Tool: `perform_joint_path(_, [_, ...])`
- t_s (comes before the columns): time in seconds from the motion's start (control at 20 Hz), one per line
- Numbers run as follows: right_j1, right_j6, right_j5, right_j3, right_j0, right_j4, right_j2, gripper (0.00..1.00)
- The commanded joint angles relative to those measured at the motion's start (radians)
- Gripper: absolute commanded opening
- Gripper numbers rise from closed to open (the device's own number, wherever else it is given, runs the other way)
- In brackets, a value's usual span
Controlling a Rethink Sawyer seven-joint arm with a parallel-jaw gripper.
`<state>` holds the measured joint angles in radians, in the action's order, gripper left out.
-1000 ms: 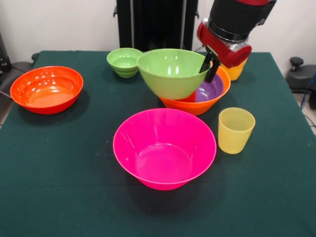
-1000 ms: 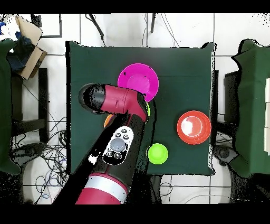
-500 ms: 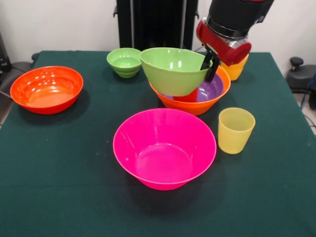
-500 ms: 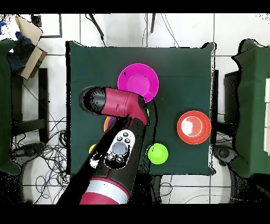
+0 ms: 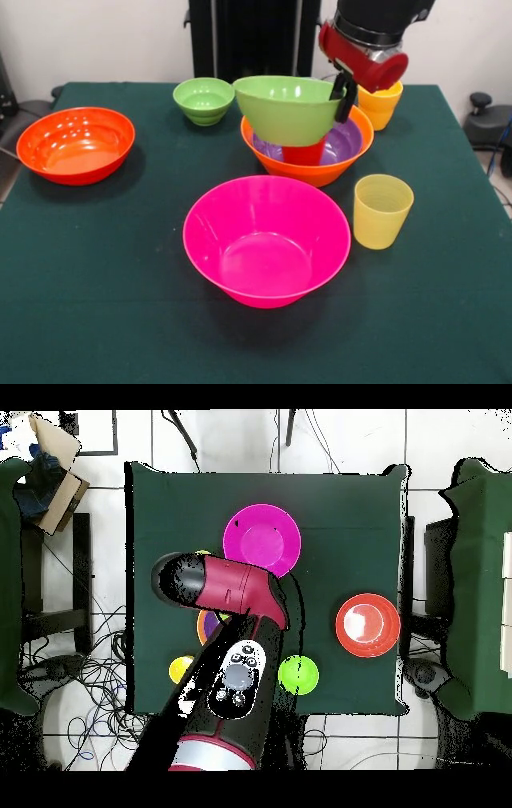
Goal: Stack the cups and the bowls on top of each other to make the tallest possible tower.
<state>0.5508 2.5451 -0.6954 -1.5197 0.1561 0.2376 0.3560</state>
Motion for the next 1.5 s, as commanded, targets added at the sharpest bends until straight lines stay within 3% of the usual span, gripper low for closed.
perform_joint_path(0.05, [0.044,-0.033,-0.125,-0.07,0.021,-0.069,-0.096,0.0])
perform_joint_path(0.3, [0.097,-0.041,-0.193,-0.067,0.025,-0.079,-0.076,0.0])
perform_joint_path(0.55, [0.109,-0.036,-0.171,-0.084,0.023,-0.075,-0.084,0.0])
perform_joint_path(1.5, [0.065,-0.08,-0.104,-0.128,-0.022,-0.08,-0.14,0.0])
